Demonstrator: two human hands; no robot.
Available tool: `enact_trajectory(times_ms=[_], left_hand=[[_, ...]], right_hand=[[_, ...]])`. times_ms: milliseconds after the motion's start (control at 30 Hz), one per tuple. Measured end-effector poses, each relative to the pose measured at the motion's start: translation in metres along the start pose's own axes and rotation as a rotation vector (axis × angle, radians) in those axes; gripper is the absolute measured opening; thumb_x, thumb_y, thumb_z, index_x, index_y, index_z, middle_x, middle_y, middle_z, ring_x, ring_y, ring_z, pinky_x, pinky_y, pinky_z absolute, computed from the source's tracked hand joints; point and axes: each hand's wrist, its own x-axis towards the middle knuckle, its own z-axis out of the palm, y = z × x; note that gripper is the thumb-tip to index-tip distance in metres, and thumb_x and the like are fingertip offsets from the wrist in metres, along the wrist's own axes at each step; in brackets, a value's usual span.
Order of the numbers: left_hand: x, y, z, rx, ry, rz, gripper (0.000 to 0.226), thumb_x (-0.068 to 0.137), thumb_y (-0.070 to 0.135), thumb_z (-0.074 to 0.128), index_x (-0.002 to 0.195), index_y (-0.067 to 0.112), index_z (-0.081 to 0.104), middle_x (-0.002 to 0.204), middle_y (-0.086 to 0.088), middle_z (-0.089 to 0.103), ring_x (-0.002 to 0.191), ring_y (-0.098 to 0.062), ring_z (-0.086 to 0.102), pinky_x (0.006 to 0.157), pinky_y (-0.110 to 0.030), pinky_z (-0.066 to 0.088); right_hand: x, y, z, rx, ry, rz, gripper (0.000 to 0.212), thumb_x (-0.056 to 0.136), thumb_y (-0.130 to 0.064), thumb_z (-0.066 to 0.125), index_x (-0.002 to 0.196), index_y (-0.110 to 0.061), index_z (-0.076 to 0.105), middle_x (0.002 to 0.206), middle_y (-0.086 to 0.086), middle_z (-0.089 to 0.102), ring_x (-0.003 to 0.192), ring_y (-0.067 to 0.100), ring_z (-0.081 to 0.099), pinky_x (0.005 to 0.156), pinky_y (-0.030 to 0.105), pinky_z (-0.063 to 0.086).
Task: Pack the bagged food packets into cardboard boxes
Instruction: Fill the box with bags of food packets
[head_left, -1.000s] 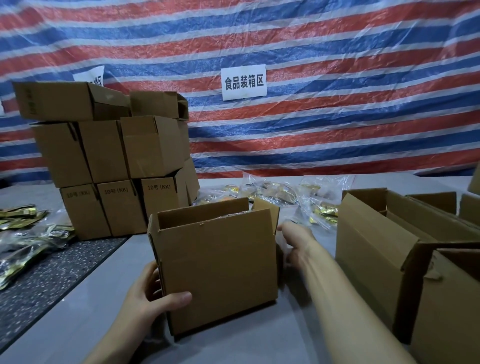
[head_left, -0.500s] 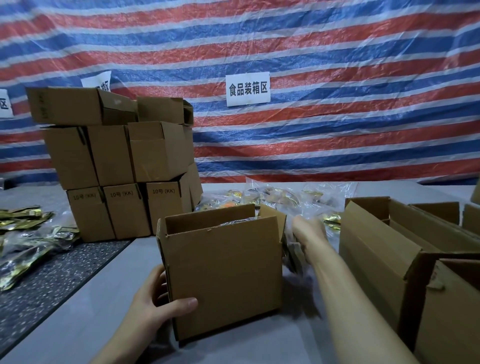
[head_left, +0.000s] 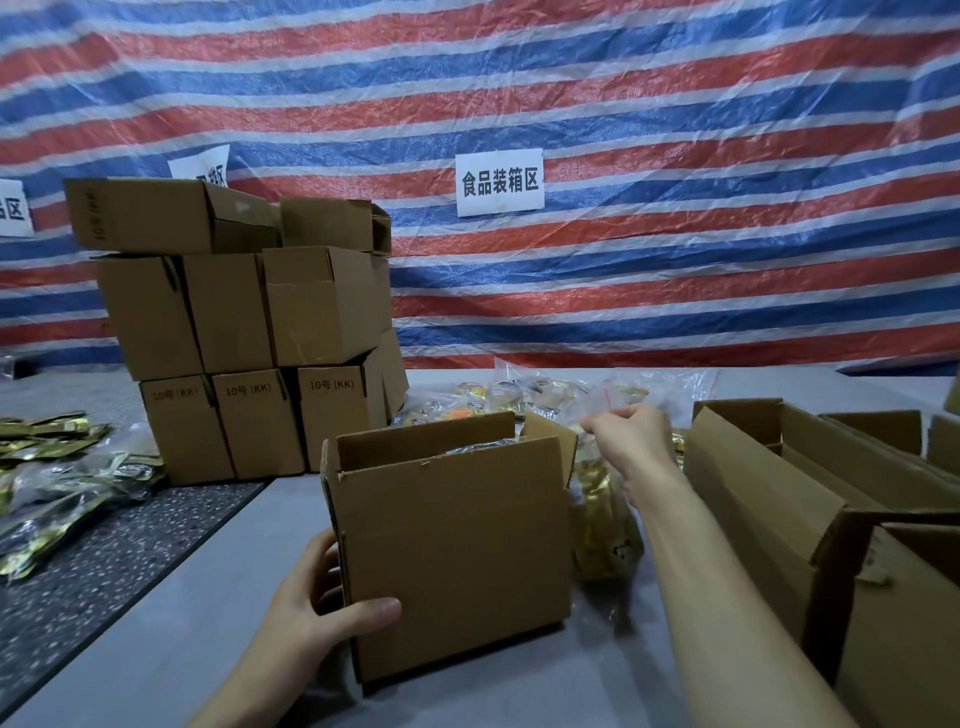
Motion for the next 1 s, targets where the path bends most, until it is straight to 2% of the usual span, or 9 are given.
enact_trajectory(times_ms=[67, 200, 333, 400, 500, 600, 667, 867, 1000], left_hand=[[0.0, -0.001, 0.0, -0.001, -0.001, 0.005, 0.099, 0.035, 0.038, 0.095, 0.127, 0.025, 0.061, 0.116, -0.002, 0.075, 0.101, -0.021, 0.074, 0.085, -0.039, 0.056], [0.0, -0.002, -0.001, -0.012, -0.003, 0.001, 0.101, 0.033, 0.042, 0.098, 0.127, 0.029, 0.062, 0.116, -0.001, 0.075, 0.102, -0.019, 0.073, 0.085, -0.037, 0.057], [0.0, -0.002, -0.001, 0.001, 0.004, 0.007, 0.111, 0.026, 0.055, 0.1, 0.128, 0.03, 0.062, 0.117, -0.002, 0.074, 0.104, -0.021, 0.073, 0.088, -0.04, 0.056], [0.0, -0.001, -0.001, 0.001, -0.001, 0.012, 0.11, 0.027, 0.055, 0.1, 0.127, 0.031, 0.062, 0.118, -0.001, 0.074, 0.104, -0.02, 0.073, 0.088, -0.041, 0.056], [-0.001, -0.001, 0.0, -0.002, -0.013, 0.013, 0.11, 0.028, 0.056, 0.1, 0.127, 0.033, 0.061, 0.118, 0.002, 0.074, 0.105, -0.019, 0.072, 0.09, -0.041, 0.055], [-0.002, 0.0, 0.001, 0.005, -0.019, 0.021, 0.11, 0.03, 0.058, 0.099, 0.129, 0.034, 0.06, 0.12, 0.002, 0.073, 0.108, -0.019, 0.071, 0.095, -0.044, 0.054], [-0.003, 0.0, 0.002, 0.015, -0.028, 0.015, 0.111, 0.029, 0.06, 0.099, 0.13, 0.036, 0.058, 0.121, 0.004, 0.072, 0.11, -0.017, 0.07, 0.098, -0.044, 0.052], [-0.005, 0.003, 0.004, 0.044, -0.109, 0.039, 0.092, 0.032, 0.059, 0.099, 0.116, 0.056, 0.061, 0.121, 0.017, 0.071, 0.109, -0.005, 0.068, 0.091, -0.032, 0.05], [-0.007, 0.002, 0.003, 0.056, -0.138, 0.057, 0.087, 0.036, 0.053, 0.102, 0.112, 0.061, 0.062, 0.123, 0.011, 0.071, 0.112, -0.007, 0.068, 0.09, -0.031, 0.053]], right_hand=[[-0.002, -0.002, -0.001, 0.012, -0.008, -0.001, 0.029, 0.092, -0.007, 0.059, 0.121, -0.009, 0.061, 0.143, 0.005, 0.056, 0.075, 0.006, 0.053, 0.061, 0.031, 0.05], [-0.006, -0.006, -0.003, 0.12, -0.046, 0.014, 0.049, 0.102, -0.009, 0.046, 0.15, -0.017, 0.045, 0.15, 0.005, 0.05, 0.108, 0.021, 0.058, 0.09, 0.034, 0.048], [-0.007, -0.011, -0.003, 0.188, -0.021, -0.034, 0.036, 0.107, -0.021, 0.044, 0.142, -0.017, 0.053, 0.115, -0.001, 0.061, 0.077, 0.005, 0.053, 0.056, 0.022, 0.042], [-0.008, -0.017, -0.006, 0.23, 0.007, -0.057, 0.033, 0.107, -0.025, 0.045, 0.138, -0.018, 0.055, 0.101, -0.004, 0.059, 0.083, 0.009, 0.057, 0.06, 0.023, 0.043], [-0.01, -0.032, -0.015, 0.352, 0.036, -0.061, 0.031, 0.104, -0.026, 0.052, 0.135, -0.024, 0.057, 0.115, 0.001, 0.061, 0.097, 0.014, 0.06, 0.079, 0.031, 0.052], [-0.017, -0.049, -0.027, 0.53, 0.039, -0.044, 0.02, 0.101, -0.022, 0.057, 0.119, -0.026, 0.063, 0.113, 0.004, 0.066, 0.099, 0.017, 0.066, 0.086, 0.038, 0.057], [-0.024, -0.06, -0.035, 0.665, 0.046, -0.048, 0.026, 0.1, -0.019, 0.056, 0.126, -0.02, 0.062, 0.113, 0.006, 0.068, 0.101, 0.02, 0.068, 0.09, 0.045, 0.057], [-0.053, -0.086, -0.045, 1.025, -0.002, -0.124, 0.025, 0.101, -0.02, 0.045, 0.114, -0.012, 0.065, 0.107, 0.014, 0.073, 0.096, 0.027, 0.074, 0.081, 0.045, 0.061], [-0.062, -0.094, -0.048, 1.218, -0.115, -0.235, 0.033, 0.101, -0.033, 0.038, 0.104, -0.015, 0.065, 0.107, 0.016, 0.071, 0.1, 0.03, 0.072, 0.08, 0.045, 0.06]])
